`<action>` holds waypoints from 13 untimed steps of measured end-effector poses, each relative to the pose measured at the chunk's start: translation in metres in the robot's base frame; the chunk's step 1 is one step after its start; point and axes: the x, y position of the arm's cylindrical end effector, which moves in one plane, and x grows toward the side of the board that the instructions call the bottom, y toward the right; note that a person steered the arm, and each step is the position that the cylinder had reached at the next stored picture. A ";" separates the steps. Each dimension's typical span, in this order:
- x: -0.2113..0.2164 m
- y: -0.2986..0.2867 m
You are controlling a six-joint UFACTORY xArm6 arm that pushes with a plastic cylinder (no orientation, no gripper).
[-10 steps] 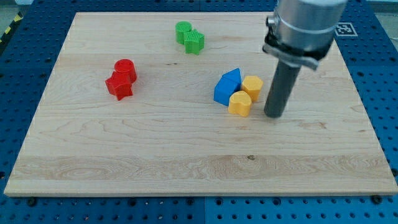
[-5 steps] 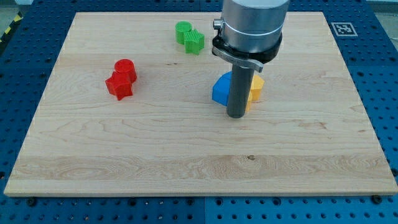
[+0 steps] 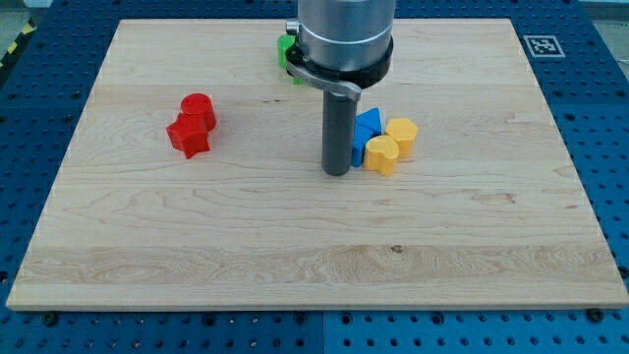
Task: Move the blue and yellow blocks towards the top
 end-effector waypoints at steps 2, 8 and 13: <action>-0.006 0.012; 0.007 0.070; -0.013 0.139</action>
